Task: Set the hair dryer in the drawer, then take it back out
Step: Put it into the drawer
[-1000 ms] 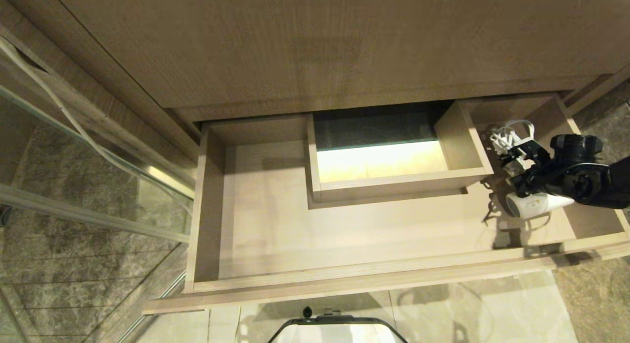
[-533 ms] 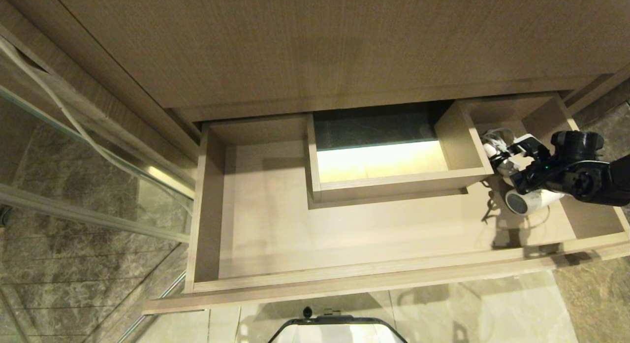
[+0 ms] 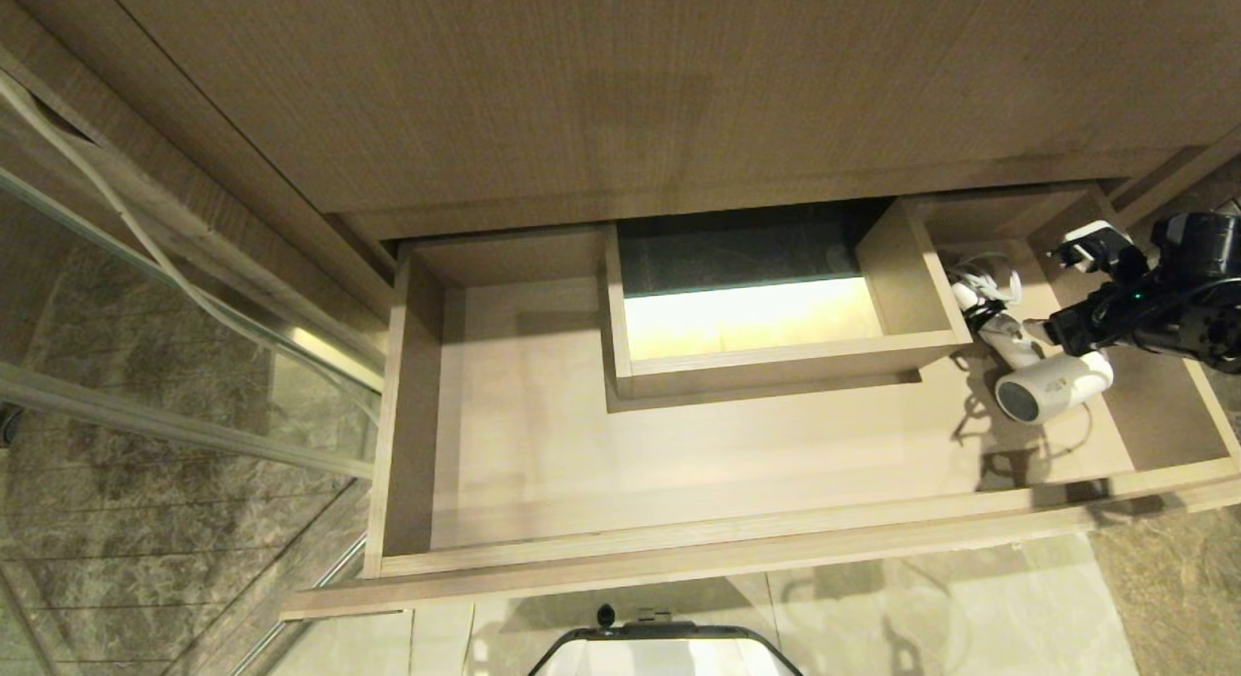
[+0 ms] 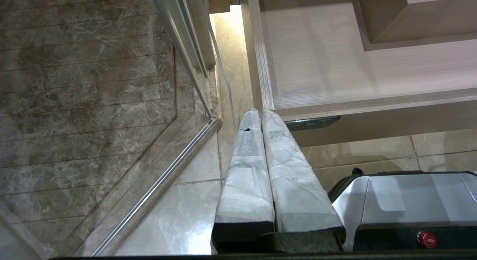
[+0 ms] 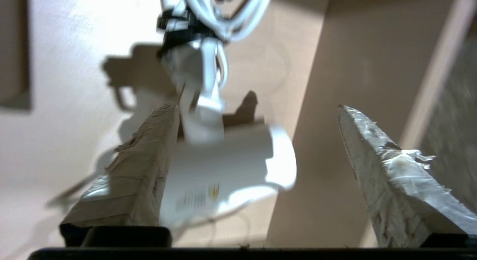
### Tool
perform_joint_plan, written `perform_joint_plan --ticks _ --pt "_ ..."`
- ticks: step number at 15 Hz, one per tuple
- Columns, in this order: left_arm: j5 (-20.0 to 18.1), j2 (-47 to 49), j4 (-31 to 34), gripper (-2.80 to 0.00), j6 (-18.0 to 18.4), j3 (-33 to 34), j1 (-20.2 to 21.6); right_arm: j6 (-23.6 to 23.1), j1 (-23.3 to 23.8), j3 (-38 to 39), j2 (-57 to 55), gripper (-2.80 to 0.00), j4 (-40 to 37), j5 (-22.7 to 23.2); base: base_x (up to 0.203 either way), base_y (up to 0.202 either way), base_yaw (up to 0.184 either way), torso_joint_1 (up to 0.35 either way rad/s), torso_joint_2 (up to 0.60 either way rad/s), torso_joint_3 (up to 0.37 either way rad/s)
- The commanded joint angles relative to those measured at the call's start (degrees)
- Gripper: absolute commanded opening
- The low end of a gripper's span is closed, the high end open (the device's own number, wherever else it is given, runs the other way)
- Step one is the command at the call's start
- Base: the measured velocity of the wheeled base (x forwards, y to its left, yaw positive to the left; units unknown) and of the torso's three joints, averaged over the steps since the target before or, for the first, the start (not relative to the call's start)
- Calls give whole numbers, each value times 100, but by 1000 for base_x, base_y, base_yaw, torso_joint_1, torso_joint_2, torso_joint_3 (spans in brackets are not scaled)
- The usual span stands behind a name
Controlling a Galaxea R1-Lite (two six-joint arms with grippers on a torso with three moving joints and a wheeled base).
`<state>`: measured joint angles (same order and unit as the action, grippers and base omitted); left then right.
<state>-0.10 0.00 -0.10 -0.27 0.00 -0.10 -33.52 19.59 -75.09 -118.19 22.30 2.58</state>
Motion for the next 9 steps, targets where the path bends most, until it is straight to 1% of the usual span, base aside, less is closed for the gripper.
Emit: perform_joint_plan --ticks 1,2,3,4,5,6,9 --pt "1 0 1 -280 0 4 -4 -4 73 462 726 0 -33 0 0 0 0 0 0 0" --pt "1 0 1 -280 -1 8 1 -2 107 674 1044 0 -70 -2 0 0 0 0 0 0" --pt "1 0 1 -280 0 0 1 -7 163 876 1474 -280 -150 3 0 0 0 0 0 0" --pt "1 0 1 -280 0 9 1 -22 240 1026 1902 -280 -375 11 0 0 0 0 0 0" --pt "1 0 1 -280 0 9 1 -30 300 1131 2241 -280 -761 6 0 0 0 0 0 0" --pt "1 0 1 -280 0 9 1 -37 362 1236 2439 -280 -1166 0 0 0 0 0 0 0" --pt "1 0 1 -280 -8 9 1 -45 461 1489 3235 -280 -1938 -3 0 0 0 0 0 0"
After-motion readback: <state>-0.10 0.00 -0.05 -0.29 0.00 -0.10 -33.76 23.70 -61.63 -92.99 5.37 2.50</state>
